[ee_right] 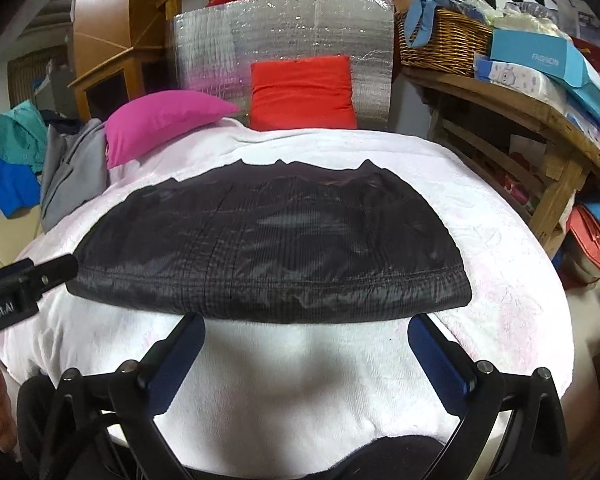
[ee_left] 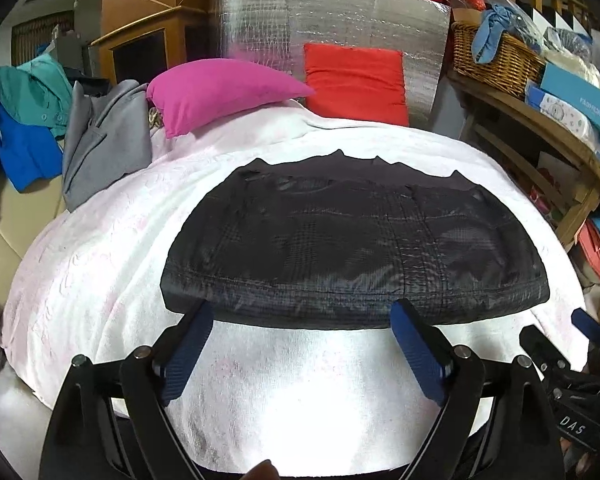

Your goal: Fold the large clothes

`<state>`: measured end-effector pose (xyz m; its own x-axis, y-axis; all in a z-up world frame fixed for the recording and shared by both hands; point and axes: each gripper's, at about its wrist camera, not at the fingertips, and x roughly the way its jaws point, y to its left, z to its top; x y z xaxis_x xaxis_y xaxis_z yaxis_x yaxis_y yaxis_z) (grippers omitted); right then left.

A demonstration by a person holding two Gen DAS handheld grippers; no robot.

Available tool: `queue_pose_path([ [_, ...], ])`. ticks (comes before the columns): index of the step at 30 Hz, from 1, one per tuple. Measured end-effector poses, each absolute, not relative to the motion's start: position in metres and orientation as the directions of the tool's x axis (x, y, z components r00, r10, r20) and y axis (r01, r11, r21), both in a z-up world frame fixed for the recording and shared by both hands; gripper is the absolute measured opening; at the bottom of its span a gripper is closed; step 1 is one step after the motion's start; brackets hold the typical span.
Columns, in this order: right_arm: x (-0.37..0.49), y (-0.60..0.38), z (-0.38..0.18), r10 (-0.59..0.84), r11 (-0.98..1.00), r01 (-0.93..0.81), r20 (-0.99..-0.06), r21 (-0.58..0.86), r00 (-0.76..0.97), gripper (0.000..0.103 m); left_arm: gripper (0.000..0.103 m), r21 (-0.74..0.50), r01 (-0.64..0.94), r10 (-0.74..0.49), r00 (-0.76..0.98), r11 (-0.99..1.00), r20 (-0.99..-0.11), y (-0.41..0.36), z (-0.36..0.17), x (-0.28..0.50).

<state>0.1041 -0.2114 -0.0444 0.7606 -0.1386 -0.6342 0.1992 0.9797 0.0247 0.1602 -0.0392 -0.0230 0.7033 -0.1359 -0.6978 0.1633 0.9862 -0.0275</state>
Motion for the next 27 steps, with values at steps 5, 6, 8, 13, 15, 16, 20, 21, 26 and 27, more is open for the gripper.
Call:
queue_pose_path([
  [5,0.104,-0.213,-0.043,-0.142,0.978,0.205,-0.631,0.026,0.762,0.103,0.091,-0.041,0.183,-0.16,0.702,0.982,-0.694,-0.043,-0.019,0.158],
  [6,0.103,-0.213,-0.043,-0.142,0.978,0.206,-0.63,0.029,0.763,0.103,0.091,-0.032,0.189,-0.159,0.707,0.981,-0.689,-0.045,-0.018,0.156],
  [8,0.103,-0.214,-0.042,-0.148,0.977,0.21,-0.626,0.026,0.766,0.103,0.091,-0.008,0.198,-0.151,0.721,0.98,-0.676,-0.049,-0.015,0.153],
  [13,0.101,-0.216,-0.041,-0.156,0.976,0.218,-0.619,0.024,0.769,0.103,0.091,0.011,0.182,-0.127,0.729,0.983,-0.673,-0.052,-0.012,0.152],
  [15,0.101,-0.217,-0.041,-0.164,0.975,0.222,-0.618,0.016,0.769,0.103,0.091,0.007,0.177,-0.125,0.72,0.984,-0.683,-0.05,-0.015,0.155],
  [16,0.102,-0.217,-0.04,-0.166,0.975,0.222,-0.616,0.014,0.77,0.103,0.091,0.004,0.176,-0.125,0.716,0.984,-0.687,-0.049,-0.016,0.156],
  [20,0.103,-0.218,-0.038,-0.173,0.973,0.229,-0.61,0.014,0.773,0.103,0.091,-0.002,0.174,-0.126,0.708,0.985,-0.695,-0.048,-0.019,0.159],
  [21,0.104,-0.217,-0.038,-0.174,0.973,0.229,-0.61,0.013,0.773,0.103,0.091,-0.004,0.177,-0.13,0.708,0.984,-0.694,-0.048,-0.019,0.159],
  [26,0.108,-0.215,-0.036,-0.178,0.974,0.225,-0.605,0.002,0.776,0.103,0.091,0.012,0.193,-0.134,0.725,0.981,-0.676,-0.051,-0.015,0.157],
  [27,0.109,-0.215,-0.036,-0.178,0.974,0.225,-0.606,0.0,0.775,0.103,0.091,0.008,0.193,-0.137,0.724,0.981,-0.676,-0.051,-0.015,0.157],
])
